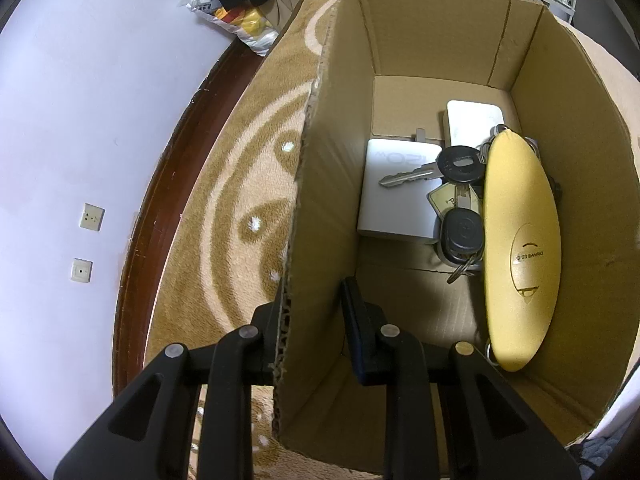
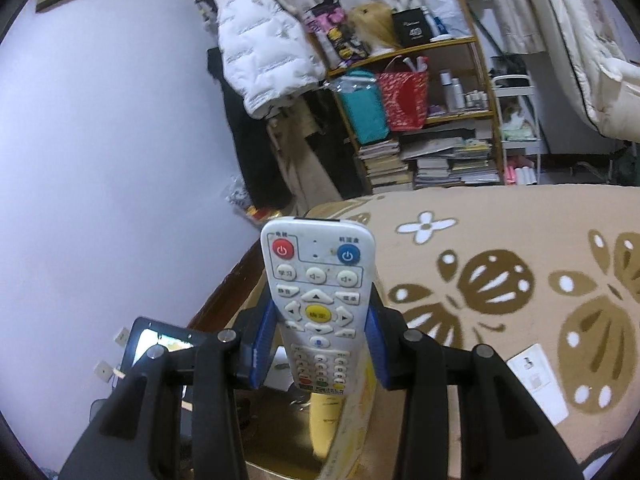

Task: Organize rigid objects
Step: 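Carry the white remote into the box and release it on the fan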

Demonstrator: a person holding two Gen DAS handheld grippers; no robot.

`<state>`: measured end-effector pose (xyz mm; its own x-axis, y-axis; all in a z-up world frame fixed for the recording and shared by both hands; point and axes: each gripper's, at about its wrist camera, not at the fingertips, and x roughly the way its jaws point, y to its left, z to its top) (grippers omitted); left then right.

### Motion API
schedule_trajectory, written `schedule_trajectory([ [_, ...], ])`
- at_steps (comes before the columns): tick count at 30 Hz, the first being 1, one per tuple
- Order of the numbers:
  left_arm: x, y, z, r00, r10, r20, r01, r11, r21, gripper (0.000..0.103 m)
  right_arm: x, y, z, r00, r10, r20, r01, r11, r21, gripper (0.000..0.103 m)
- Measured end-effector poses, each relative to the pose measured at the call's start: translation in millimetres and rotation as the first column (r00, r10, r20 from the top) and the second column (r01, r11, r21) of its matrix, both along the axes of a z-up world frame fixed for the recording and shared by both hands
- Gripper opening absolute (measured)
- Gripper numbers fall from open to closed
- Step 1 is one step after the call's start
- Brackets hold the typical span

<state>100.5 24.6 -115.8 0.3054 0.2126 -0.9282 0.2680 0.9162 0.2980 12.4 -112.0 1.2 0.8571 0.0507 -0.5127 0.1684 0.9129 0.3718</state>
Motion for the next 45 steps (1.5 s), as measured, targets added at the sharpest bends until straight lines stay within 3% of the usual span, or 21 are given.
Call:
schedule_trajectory([
  [5, 1, 1, 0, 1.0, 0.004, -0.004, -0.004, 1.0, -0.009, 0.024, 17, 9, -18, 0.997, 0.018, -0.072, -0.019, 1.0, -0.012, 0.043],
  [11, 3, 2, 0, 1.0, 0.006, -0.009, -0.006, 1.0, -0.019, 0.024, 36, 0, -45, 0.991, 0.033, -0.13, -0.027, 0.999, 0.045, 0.043],
  [15, 3, 2, 0, 1.0, 0.005, -0.009, -0.006, 1.0, -0.018, 0.024, 44, 4, -54, 0.986, 0.052, -0.157, -0.05, 0.999, 0.015, 0.043],
  [31, 4, 0, -4, 1.0, -0.002, -0.01, 0.002, 1.0, -0.007, 0.024, 48, -5, -43, 0.988, 0.012, -0.152, -0.026, 0.996, -0.088, 0.044],
  [37, 4, -1, -3, 1.0, -0.001, -0.011, 0.001, 1.0, -0.006, 0.024, 44, -13, -33, 0.988, 0.005, -0.156, -0.024, 0.992, -0.123, 0.061],
  [42, 4, -1, -3, 1.0, -0.001, -0.011, 0.0, 1.0, -0.006, 0.024, 37, -29, -26, 0.989, -0.022, -0.145, 0.005, 0.993, -0.115, 0.086],
  [45, 4, -1, -3, 1.0, -0.001, -0.011, 0.001, 1.0, -0.005, 0.024, 33, -37, -22, 0.989, -0.048, -0.143, 0.029, 0.99, -0.135, 0.093],
])
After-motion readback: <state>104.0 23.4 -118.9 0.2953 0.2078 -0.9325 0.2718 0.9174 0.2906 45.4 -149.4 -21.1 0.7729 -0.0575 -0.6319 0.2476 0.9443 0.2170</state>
